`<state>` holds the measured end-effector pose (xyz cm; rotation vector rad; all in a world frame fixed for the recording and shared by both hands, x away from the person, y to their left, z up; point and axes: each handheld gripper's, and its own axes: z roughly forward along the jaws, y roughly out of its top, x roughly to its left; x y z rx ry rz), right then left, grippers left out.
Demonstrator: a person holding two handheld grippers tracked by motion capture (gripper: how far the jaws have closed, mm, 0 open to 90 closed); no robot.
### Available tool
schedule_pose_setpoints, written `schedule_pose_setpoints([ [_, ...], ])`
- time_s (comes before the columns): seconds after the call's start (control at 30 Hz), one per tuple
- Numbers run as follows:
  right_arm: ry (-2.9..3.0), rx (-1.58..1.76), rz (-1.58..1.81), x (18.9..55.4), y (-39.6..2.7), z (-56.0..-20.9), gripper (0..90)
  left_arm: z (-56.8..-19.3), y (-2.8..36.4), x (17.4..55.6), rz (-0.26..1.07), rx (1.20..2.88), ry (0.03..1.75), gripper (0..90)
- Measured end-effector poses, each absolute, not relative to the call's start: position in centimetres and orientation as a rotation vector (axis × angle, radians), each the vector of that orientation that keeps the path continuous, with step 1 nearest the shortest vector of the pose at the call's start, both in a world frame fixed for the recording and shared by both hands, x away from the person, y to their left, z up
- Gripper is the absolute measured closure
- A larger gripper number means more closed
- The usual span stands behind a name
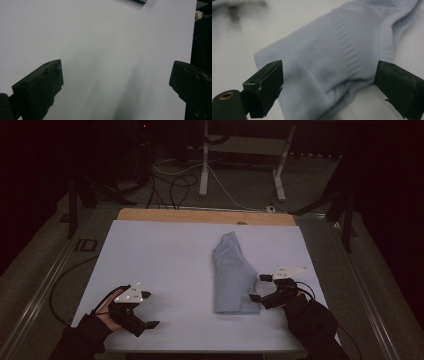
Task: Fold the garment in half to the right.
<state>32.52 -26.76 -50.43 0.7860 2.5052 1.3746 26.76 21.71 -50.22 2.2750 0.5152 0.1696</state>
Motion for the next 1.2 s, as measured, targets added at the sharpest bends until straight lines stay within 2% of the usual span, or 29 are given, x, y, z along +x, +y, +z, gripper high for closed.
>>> schedule_pose_setpoints([
  [0.67, 2.427, 0.926, 1.311, 29.8, -29.3, -53.0, 8.6, -50.0, 21.8, 26.6, 0.169, 2.264, 0.508, 0.3],
  [0.93, 2.429, 0.909, 1.228, 28.7, -29.0, -53.5, 8.6, -50.0, 21.9, 26.6, 0.174, 2.257, 0.519, 0.3],
  [1.2, 2.427, 0.883, 1.243, 29.2, -28.6, -53.5, 8.6, -50.4, 22.0, 26.6, 0.160, 2.264, 0.517, 0.3],
])
